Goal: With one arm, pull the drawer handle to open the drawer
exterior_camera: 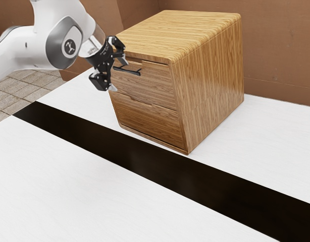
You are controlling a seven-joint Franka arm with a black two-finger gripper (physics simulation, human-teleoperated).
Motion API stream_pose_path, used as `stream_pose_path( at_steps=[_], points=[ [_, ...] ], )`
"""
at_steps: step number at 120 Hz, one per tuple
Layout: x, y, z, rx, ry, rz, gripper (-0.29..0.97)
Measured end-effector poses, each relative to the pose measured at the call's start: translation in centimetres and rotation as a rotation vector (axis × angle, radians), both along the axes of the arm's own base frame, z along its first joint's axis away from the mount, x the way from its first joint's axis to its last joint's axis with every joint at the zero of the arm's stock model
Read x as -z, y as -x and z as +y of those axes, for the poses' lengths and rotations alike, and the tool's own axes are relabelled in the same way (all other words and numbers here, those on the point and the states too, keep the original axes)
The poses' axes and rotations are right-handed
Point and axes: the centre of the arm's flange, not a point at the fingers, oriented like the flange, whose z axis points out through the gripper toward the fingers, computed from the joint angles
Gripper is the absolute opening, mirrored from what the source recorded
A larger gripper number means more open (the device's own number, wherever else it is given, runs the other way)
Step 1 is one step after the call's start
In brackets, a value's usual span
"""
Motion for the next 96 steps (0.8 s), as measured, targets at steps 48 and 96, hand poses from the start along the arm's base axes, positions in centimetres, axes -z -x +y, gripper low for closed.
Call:
stream_pose_path(
  at_steps=[48, 96],
  points=[
    [0.8, -0.1, -0.7, 0.006, 0.012, 0.026, 0.58],
    [0.3, 0.9, -0.7, -0.009, 0.015, 0.062, 0.28]
  ],
)
